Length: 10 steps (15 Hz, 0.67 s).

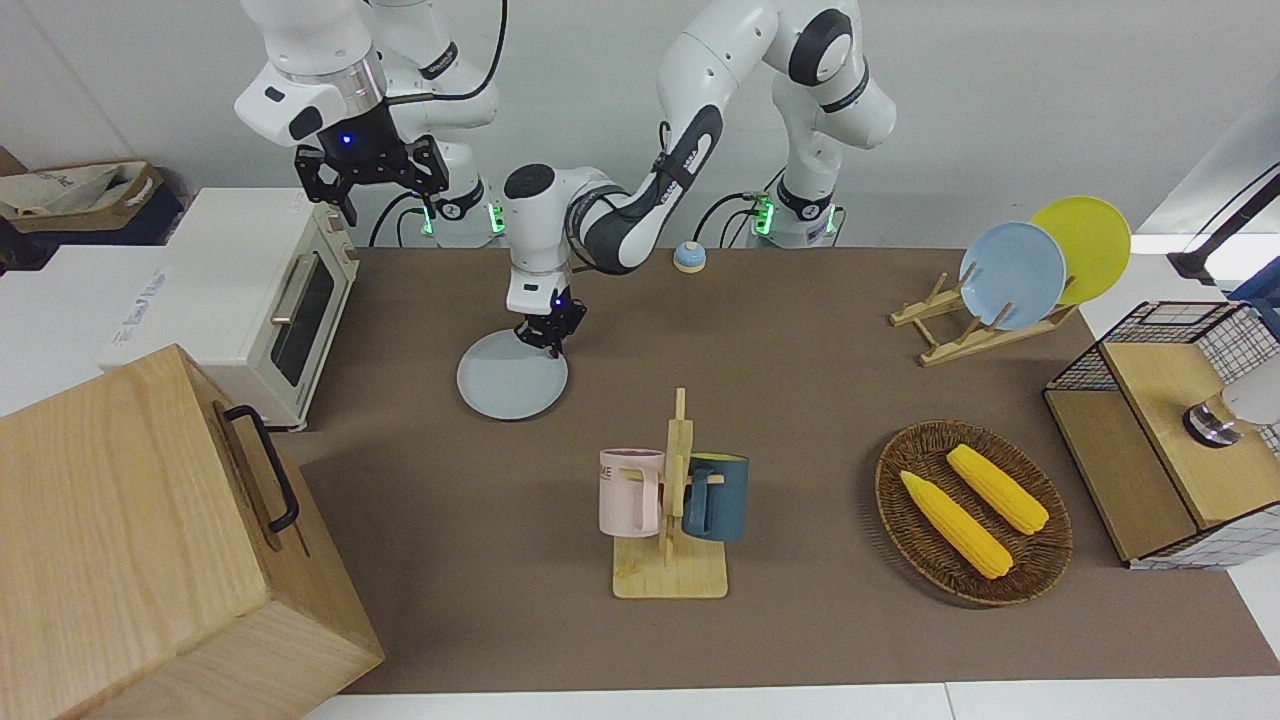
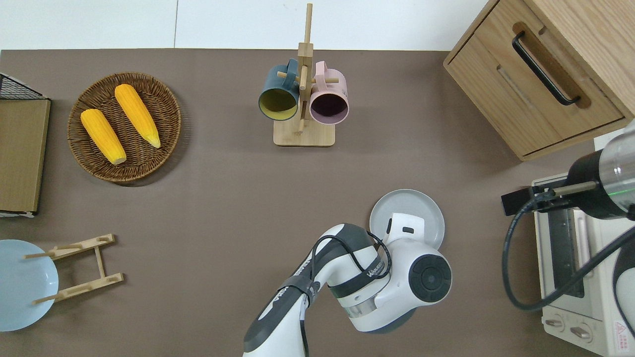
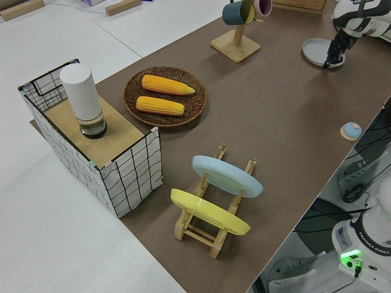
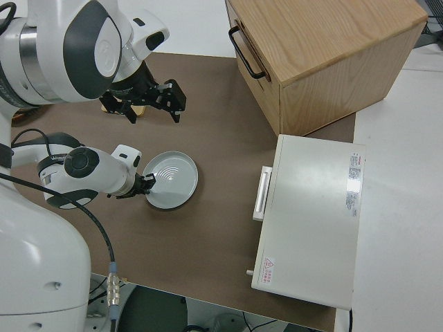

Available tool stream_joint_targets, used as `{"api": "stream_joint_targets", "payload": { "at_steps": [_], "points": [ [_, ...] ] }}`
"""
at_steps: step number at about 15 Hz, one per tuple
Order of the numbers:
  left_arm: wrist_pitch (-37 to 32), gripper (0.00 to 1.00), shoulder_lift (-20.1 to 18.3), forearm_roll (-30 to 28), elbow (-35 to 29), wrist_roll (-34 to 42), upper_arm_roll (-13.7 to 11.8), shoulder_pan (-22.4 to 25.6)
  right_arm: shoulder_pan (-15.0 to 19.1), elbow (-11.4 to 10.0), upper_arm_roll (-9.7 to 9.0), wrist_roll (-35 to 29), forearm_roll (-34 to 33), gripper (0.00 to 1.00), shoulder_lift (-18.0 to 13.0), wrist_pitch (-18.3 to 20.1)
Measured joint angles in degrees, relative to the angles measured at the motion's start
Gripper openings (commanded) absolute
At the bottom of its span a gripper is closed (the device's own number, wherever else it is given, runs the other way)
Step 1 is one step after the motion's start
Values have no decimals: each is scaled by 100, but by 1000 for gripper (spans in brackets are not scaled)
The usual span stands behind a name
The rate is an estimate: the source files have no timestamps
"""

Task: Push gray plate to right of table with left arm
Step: 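Continue pushing the gray plate with the left gripper toward the toaster oven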

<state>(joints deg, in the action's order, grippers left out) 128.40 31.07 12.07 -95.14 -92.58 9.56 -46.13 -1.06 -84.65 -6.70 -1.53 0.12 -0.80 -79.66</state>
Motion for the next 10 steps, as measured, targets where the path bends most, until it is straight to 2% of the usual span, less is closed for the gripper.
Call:
{"api": "stream_joint_targets", "payload": {
  "at_steps": [1,2,4,6,7,8,10],
  "points": [
    [-5,107,3,0,5,-1,0,-1,0,0,0,0,0,983,0,0],
    [-11,274,5,4,10,-1,0,-2,0,0,0,0,0,983,0,0],
    [-8,415,42,11,22,0,-1,-3,0,0,0,0,0,983,0,0],
    [10,641,136,15,77,0,-5,-1,0,0,0,0,0,983,0,0],
    [11,882,181,15,107,2,-10,1,0,0,0,0,0,983,0,0],
    [1,984,216,15,131,28,-19,5,0,0,0,0,0,983,0,0],
    [-40,991,230,15,150,165,-42,56,0,0,0,0,0,983,0,0]
  ]
}}
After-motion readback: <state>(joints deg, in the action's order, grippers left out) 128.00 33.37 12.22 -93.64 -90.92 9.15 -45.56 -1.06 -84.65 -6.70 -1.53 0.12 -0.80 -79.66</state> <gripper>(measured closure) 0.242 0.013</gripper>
